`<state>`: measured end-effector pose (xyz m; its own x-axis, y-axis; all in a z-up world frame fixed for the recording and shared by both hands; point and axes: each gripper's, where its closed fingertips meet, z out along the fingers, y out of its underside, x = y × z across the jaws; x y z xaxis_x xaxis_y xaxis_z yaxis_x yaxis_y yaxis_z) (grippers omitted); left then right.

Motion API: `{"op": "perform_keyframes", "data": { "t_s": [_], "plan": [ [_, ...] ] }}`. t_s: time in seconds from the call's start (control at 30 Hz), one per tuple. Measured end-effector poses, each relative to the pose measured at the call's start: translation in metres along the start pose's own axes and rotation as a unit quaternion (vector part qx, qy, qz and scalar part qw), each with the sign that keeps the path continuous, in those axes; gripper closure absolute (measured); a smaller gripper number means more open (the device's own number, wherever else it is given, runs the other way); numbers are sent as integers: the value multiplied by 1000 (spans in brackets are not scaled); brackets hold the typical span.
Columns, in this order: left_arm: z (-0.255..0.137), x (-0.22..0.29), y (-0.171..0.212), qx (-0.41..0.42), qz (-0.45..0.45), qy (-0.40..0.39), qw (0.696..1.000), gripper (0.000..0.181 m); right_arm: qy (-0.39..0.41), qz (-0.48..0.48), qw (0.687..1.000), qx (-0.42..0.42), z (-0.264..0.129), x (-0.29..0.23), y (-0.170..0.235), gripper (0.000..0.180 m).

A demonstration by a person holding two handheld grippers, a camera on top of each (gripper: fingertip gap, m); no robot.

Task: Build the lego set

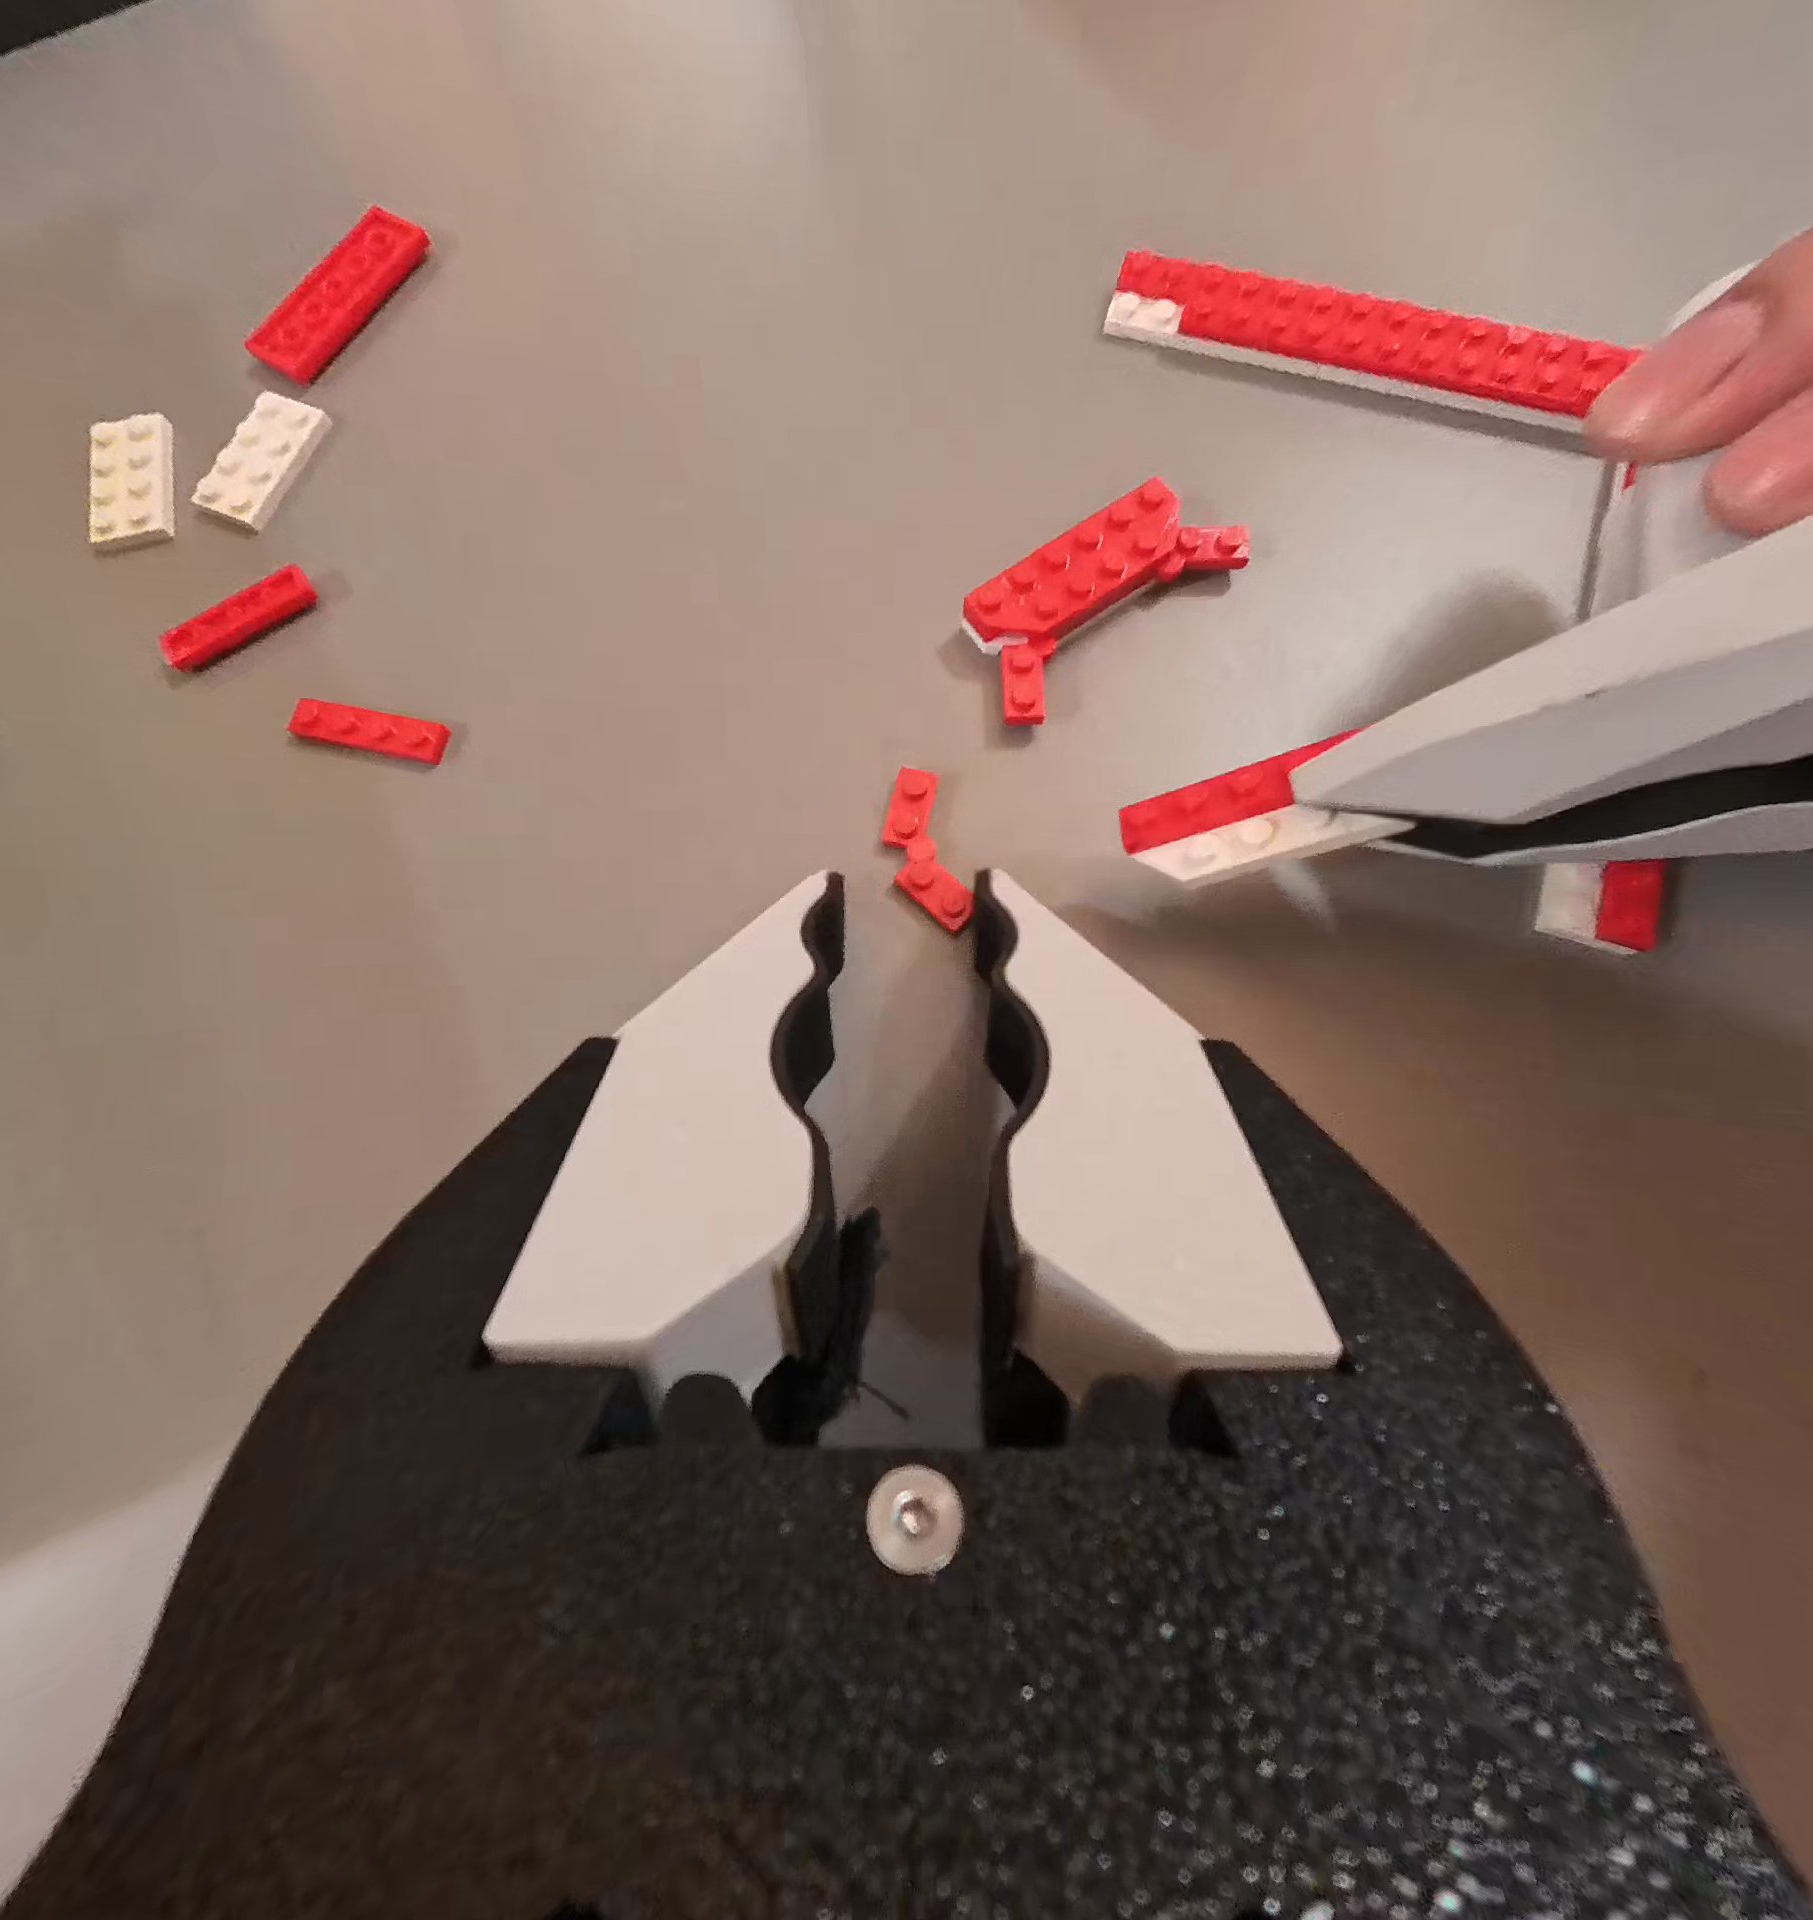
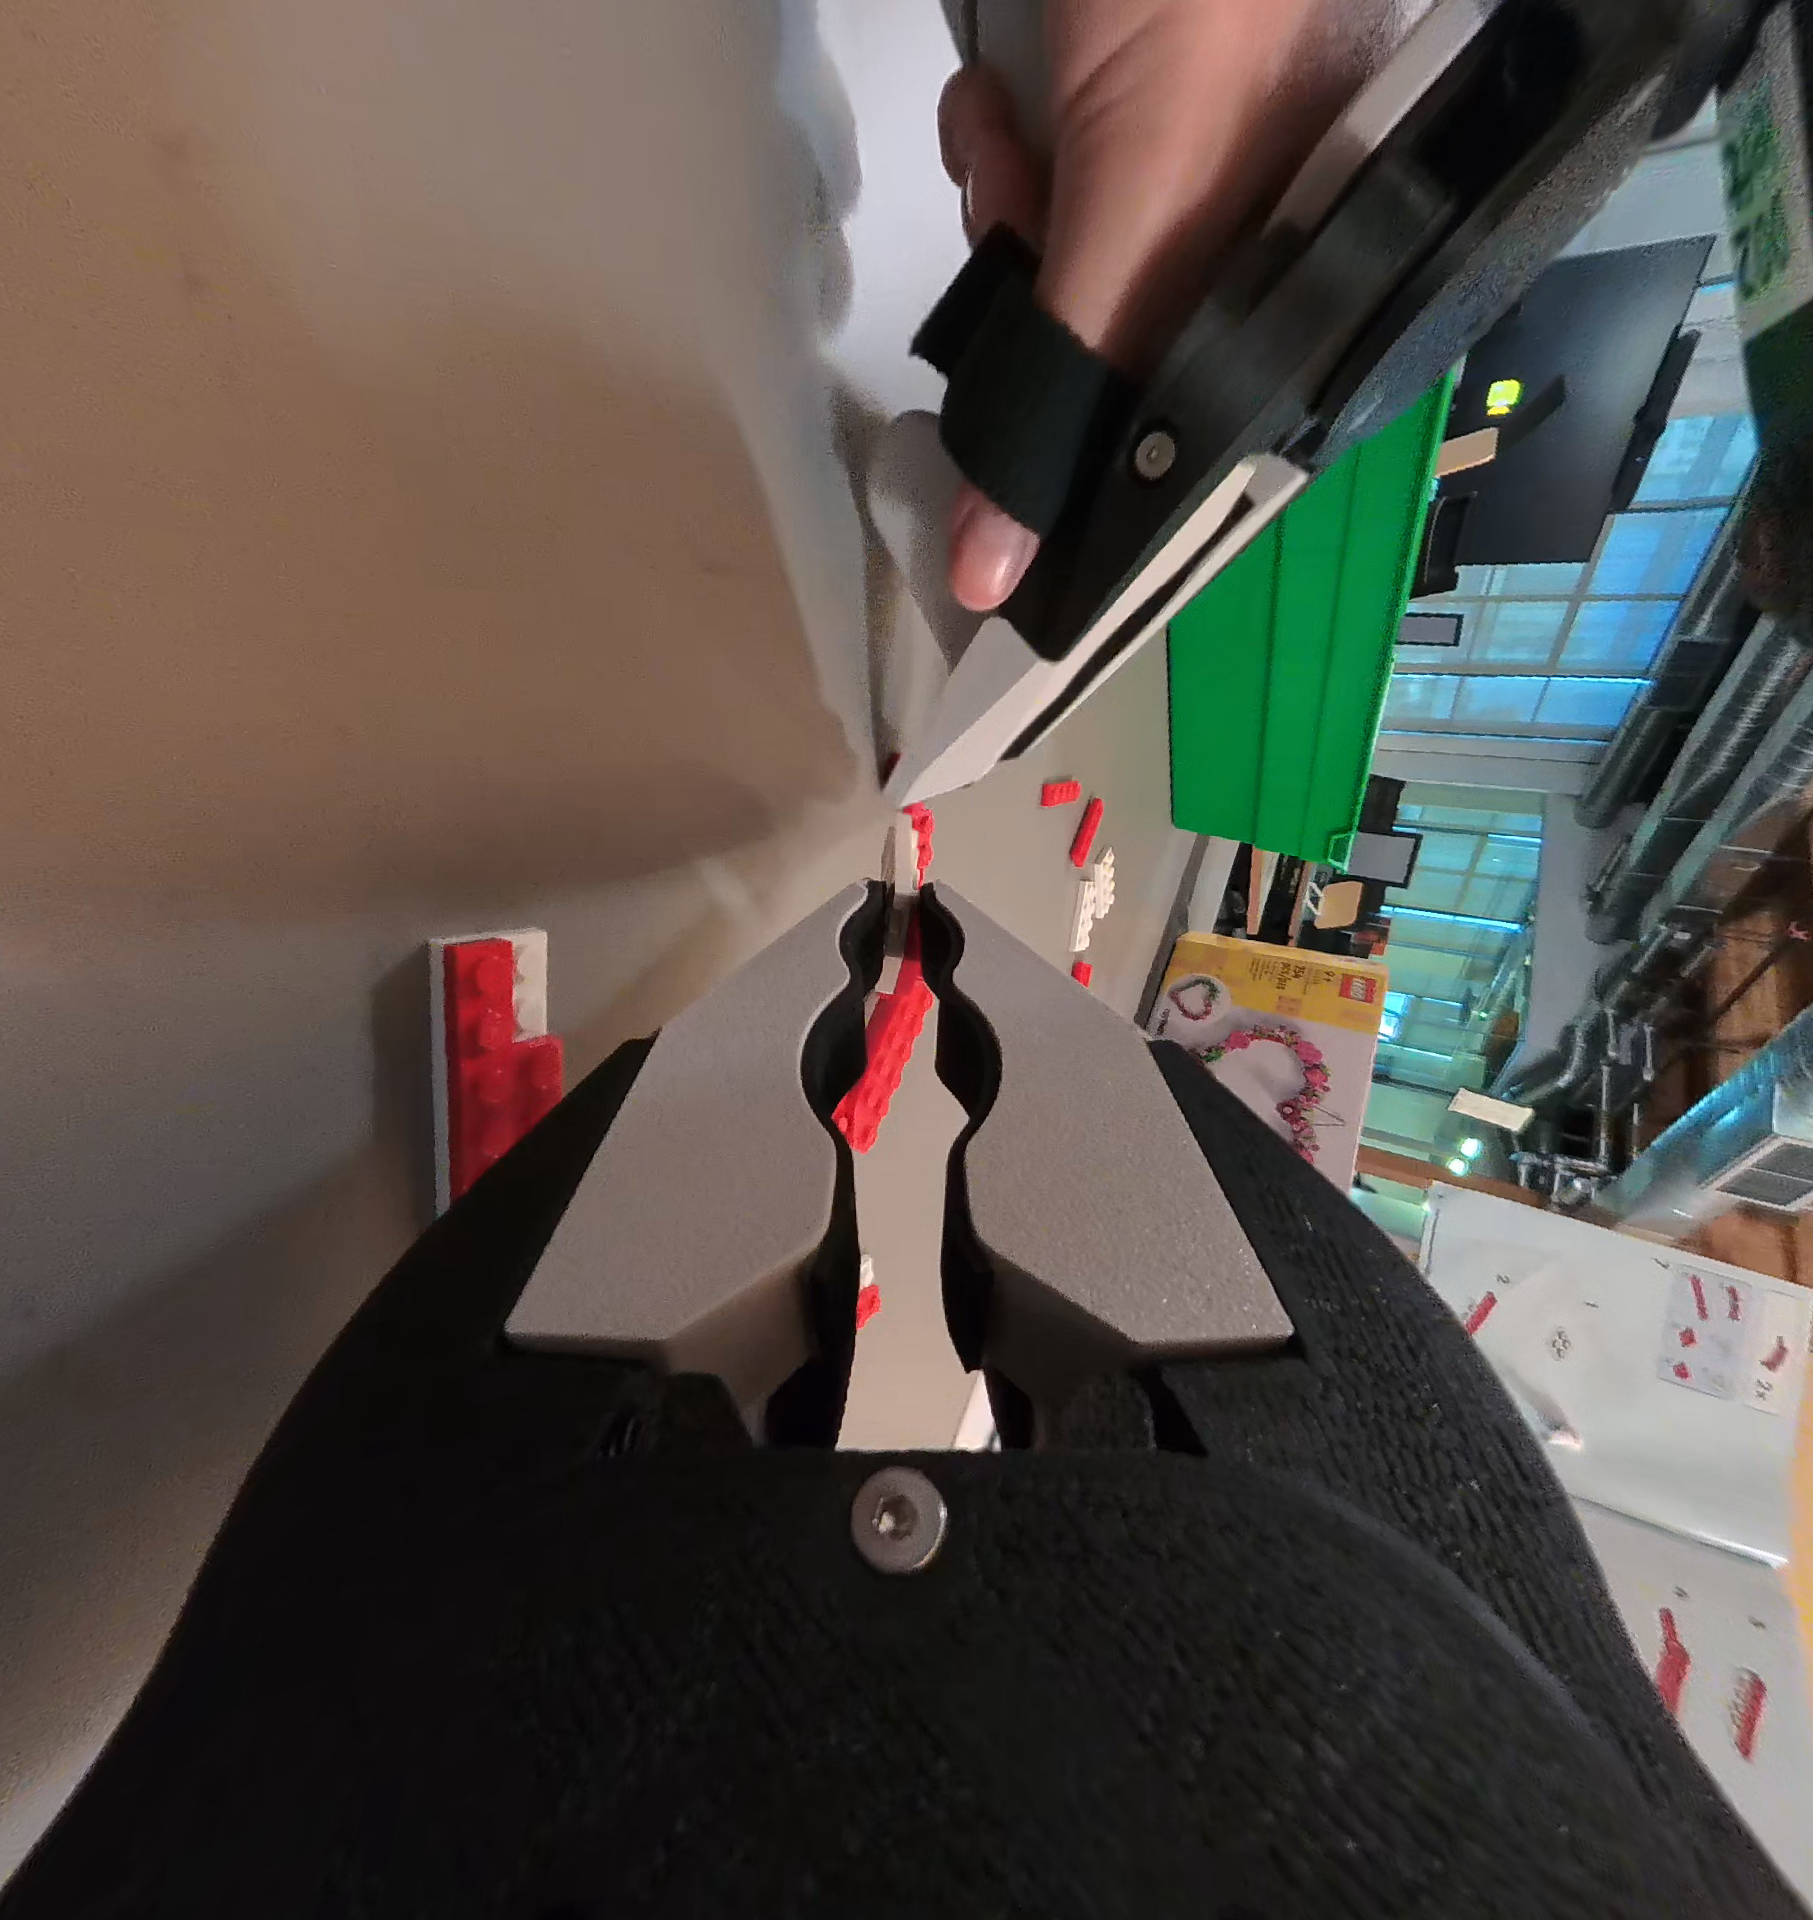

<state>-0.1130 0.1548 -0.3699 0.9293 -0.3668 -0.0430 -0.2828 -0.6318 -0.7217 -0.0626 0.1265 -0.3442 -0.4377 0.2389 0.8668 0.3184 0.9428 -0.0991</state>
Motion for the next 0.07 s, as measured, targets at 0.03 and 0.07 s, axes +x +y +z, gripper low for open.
{"op": "perform_keyframes", "data": {
  "t_s": [0.03, 0.07],
  "plan": [
    [1, 1, 0, -3, 4, -3, 1000, 159, 2, -3, 1000, 0, 0, 0, 0, 176],
    [1, 1, -1, -5, 9, -7, 1000, 160, 2, -4, 1000, 1, 1, -1, -1, 176]
  ]
}}
